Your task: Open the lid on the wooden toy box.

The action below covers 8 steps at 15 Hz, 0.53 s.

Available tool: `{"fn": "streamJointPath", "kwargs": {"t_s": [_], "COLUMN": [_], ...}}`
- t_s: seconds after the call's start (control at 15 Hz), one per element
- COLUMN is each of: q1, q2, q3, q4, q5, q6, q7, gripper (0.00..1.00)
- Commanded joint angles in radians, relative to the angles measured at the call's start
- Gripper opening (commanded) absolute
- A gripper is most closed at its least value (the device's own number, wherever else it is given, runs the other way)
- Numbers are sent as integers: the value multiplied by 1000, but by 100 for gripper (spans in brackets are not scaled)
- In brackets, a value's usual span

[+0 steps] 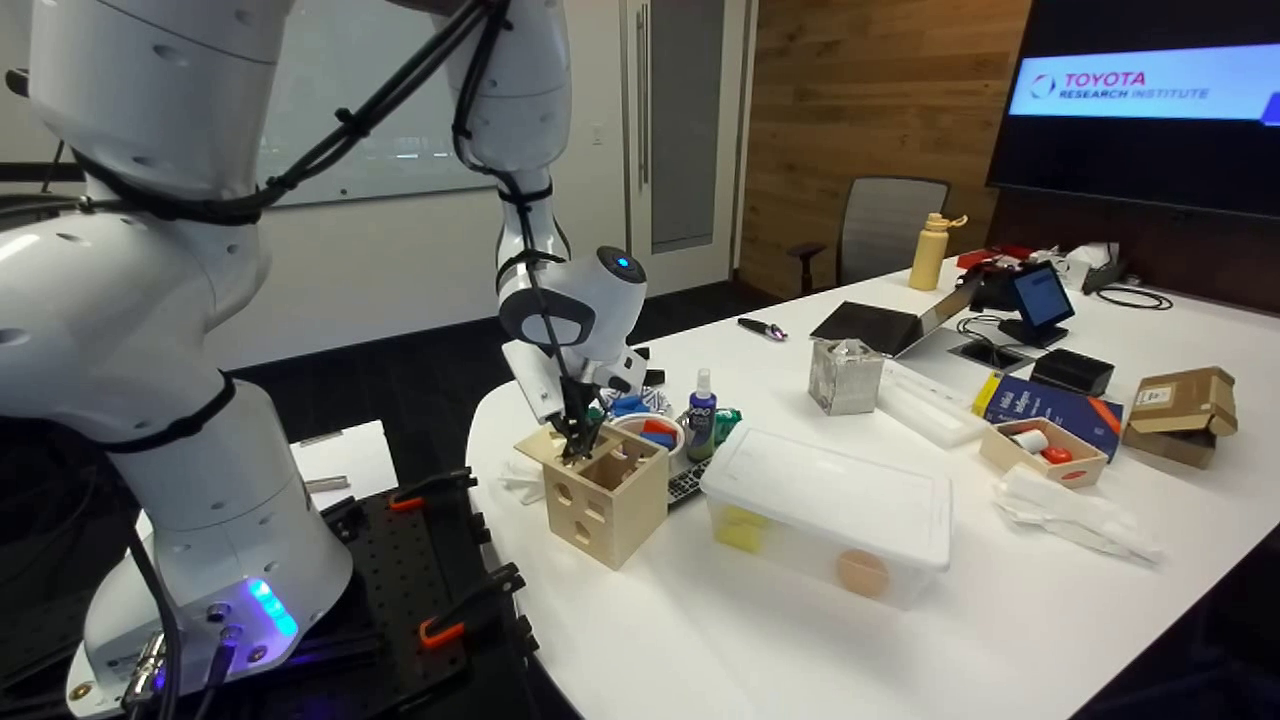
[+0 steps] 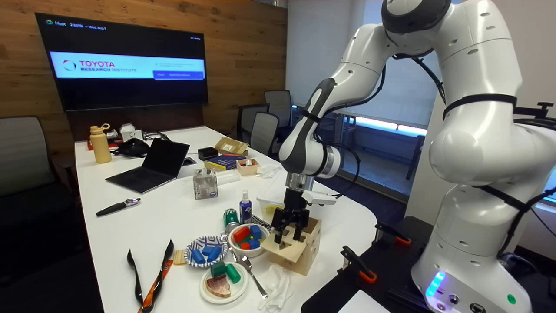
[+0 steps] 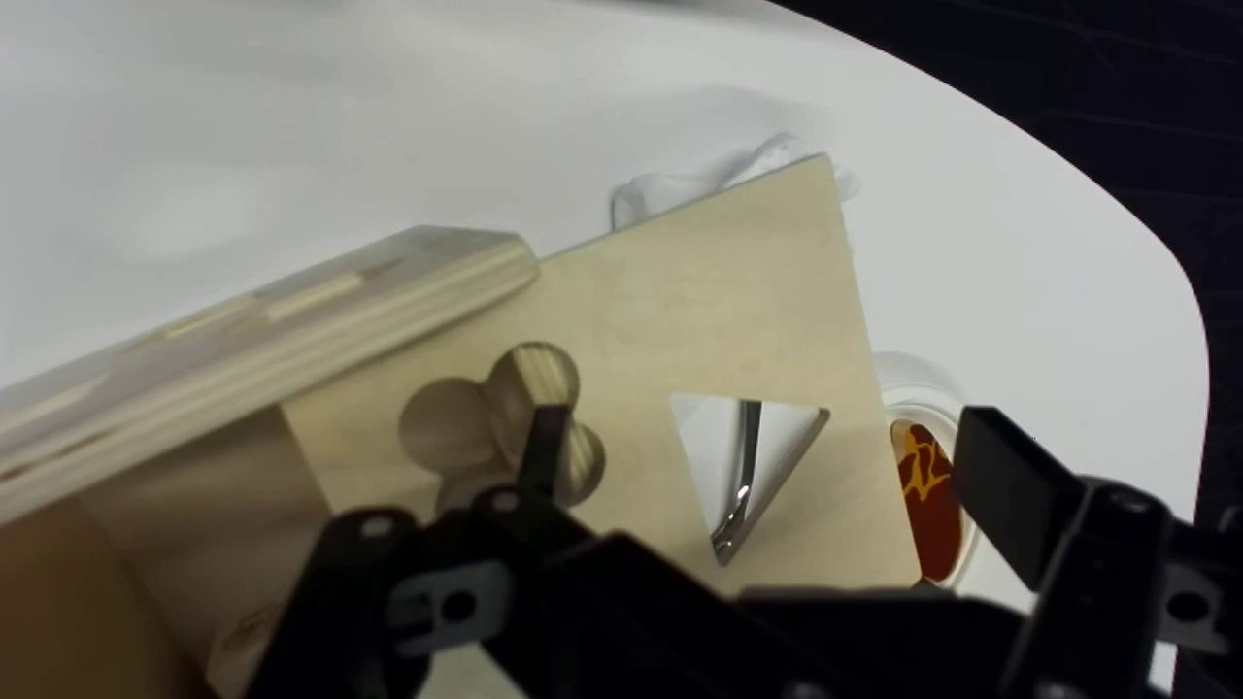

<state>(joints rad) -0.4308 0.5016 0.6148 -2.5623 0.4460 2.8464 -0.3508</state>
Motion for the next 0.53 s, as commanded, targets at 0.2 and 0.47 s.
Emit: {"fn": "streamJointPath", "kwargs": {"t_s": [0.2, 0.47], "q1": [-28, -8], "q2": [-77, -181], "q3": [20, 14], "q4": [-34, -59], "q5": [34, 34], "q6": [-23, -48], "q7": [-15, 12], "gripper": [100, 100]}}
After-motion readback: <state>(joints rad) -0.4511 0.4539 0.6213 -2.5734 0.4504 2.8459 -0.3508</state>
